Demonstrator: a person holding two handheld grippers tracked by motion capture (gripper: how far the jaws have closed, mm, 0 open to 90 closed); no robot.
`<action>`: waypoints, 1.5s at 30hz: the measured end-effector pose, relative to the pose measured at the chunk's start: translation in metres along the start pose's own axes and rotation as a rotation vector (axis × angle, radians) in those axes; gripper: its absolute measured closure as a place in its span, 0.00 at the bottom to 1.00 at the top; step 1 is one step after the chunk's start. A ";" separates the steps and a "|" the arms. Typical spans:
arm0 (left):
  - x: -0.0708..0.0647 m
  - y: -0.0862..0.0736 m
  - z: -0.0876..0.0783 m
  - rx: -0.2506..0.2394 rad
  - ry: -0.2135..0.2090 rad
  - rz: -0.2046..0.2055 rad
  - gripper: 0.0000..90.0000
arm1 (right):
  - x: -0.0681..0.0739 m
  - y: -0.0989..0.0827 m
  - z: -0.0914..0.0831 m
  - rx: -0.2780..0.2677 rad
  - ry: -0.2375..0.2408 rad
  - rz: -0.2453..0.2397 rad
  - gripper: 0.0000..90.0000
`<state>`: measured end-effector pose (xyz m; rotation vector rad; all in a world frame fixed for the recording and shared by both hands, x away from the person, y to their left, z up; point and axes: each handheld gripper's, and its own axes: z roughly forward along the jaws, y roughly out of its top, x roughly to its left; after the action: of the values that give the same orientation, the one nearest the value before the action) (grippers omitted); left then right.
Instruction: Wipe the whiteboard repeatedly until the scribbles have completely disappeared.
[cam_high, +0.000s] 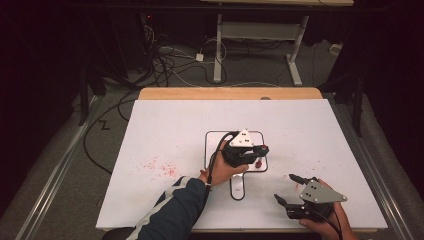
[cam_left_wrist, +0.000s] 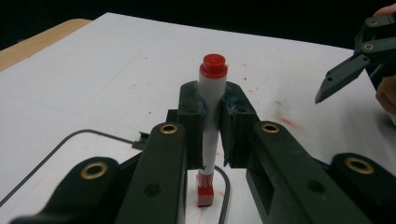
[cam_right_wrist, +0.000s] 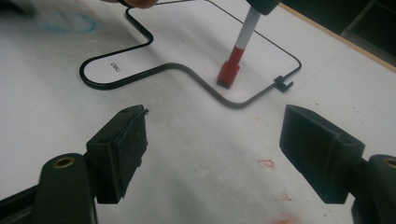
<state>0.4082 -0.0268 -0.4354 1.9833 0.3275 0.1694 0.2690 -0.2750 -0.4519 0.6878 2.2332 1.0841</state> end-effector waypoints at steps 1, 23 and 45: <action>0.001 -0.001 -0.002 0.000 0.005 0.002 0.87 | 0.000 0.000 0.000 0.001 -0.002 -0.001 0.27; -0.004 -0.001 0.004 -0.018 0.061 0.009 0.87 | 0.001 -0.001 0.004 0.012 0.010 -0.006 0.27; 0.018 -0.031 -0.072 0.039 0.171 -0.061 0.87 | 0.001 -0.001 0.006 0.020 0.008 -0.005 0.27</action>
<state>0.4019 0.0530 -0.4335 1.9992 0.5044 0.2962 0.2721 -0.2718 -0.4560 0.6874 2.2541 1.0656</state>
